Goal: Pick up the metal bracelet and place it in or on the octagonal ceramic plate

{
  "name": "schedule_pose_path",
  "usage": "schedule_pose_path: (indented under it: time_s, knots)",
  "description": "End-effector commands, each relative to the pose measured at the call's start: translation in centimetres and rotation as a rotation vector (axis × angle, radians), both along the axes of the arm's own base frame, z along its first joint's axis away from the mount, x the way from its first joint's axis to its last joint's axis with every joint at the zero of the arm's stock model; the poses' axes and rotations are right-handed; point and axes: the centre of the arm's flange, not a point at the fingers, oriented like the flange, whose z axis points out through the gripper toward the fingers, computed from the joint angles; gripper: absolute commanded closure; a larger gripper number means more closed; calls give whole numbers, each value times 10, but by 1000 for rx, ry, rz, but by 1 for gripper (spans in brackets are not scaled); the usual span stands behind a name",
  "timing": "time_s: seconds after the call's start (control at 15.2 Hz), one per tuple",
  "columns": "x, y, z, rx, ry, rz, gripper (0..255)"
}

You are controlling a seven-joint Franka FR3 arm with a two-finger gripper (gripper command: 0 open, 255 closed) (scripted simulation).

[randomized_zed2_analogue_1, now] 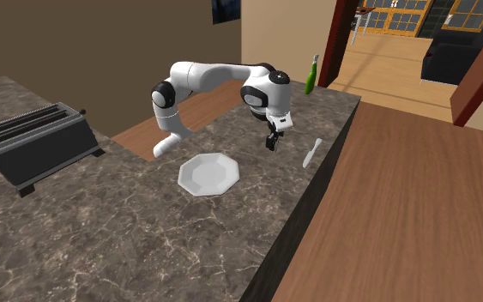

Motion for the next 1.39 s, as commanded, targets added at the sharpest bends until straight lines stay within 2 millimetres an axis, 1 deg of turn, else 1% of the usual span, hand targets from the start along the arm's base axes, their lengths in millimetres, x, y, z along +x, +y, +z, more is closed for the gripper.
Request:
schedule_pose_path:
  time_s: [0.0, 0.59, 1.32]
  knots:
    - [0, 0, 0, 0, 0, 0, 255]
    - [0, 0, 0, 0, 0, 0, 255]
    - [0, 0, 58, 0, 0, 0, 255]
